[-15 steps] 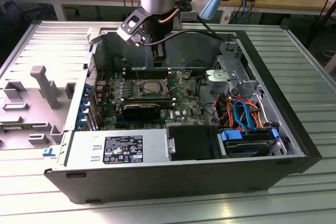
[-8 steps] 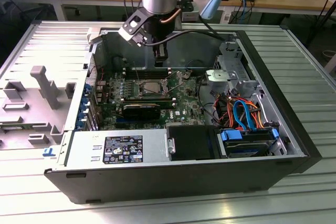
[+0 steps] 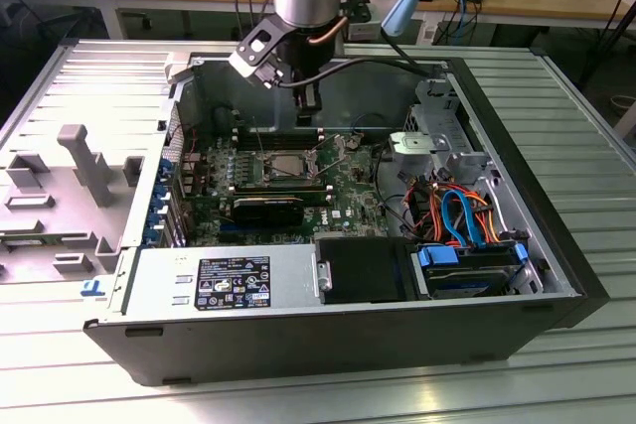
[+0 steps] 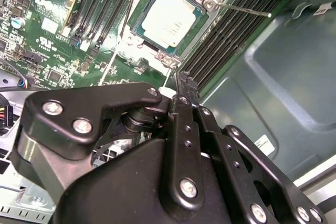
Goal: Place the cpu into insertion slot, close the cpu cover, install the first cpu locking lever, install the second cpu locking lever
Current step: 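Close the cpu cover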
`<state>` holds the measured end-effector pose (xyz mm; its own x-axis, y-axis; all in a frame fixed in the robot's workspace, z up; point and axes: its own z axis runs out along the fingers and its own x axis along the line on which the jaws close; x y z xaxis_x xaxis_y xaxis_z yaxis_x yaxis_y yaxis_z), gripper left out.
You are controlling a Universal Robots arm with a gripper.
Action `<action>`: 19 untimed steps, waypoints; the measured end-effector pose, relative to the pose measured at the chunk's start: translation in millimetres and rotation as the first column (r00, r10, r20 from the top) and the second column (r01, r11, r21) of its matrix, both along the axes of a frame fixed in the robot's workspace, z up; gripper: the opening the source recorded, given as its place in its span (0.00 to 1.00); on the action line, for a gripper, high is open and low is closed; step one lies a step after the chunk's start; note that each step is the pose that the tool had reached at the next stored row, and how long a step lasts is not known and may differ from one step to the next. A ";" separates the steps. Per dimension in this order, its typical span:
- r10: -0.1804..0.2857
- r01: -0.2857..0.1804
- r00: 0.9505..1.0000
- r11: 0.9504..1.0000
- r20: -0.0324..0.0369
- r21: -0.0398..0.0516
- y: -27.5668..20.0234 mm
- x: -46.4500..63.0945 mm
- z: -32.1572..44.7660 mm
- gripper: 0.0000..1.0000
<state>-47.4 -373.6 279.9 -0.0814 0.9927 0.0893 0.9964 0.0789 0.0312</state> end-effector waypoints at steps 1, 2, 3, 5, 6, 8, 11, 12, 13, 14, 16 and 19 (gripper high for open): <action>0.000 0.000 1.000 1.000 0.000 0.001 0.0 0.7 0.0 0.11; 0.000 0.000 1.000 1.000 0.000 0.002 0.0 1.6 0.0 0.11; 0.000 0.000 1.000 1.000 -0.001 0.003 0.0 2.2 0.0 0.11; 0.000 0.000 1.000 1.000 -0.001 0.004 0.0 3.1 0.0 0.11; 0.000 0.000 1.000 1.000 -0.001 0.005 0.0 3.7 0.0 0.11; 0.000 0.000 1.000 1.000 -0.002 0.006 -0.1 6.7 0.1 0.11; 0.000 0.000 1.000 1.000 -0.003 0.006 -2.7 10.8 -0.1 0.11; 0.000 0.000 1.000 1.000 -0.004 0.006 -6.9 12.0 -0.1 0.11; 0.000 0.000 1.000 1.000 -0.004 0.006 -10.5 12.6 -0.3 0.11; 0.000 0.000 1.000 1.000 -0.004 0.006 -11.6 12.9 -0.3 0.11; 0.000 0.000 1.000 1.000 -0.004 0.006 -13.7 13.5 -0.4 0.11; 0.000 0.000 1.000 1.000 -0.004 0.006 -16.4 14.7 -0.5 0.11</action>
<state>-32.7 -390.0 279.4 -0.0811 0.9921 0.0957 0.9965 0.0788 0.0273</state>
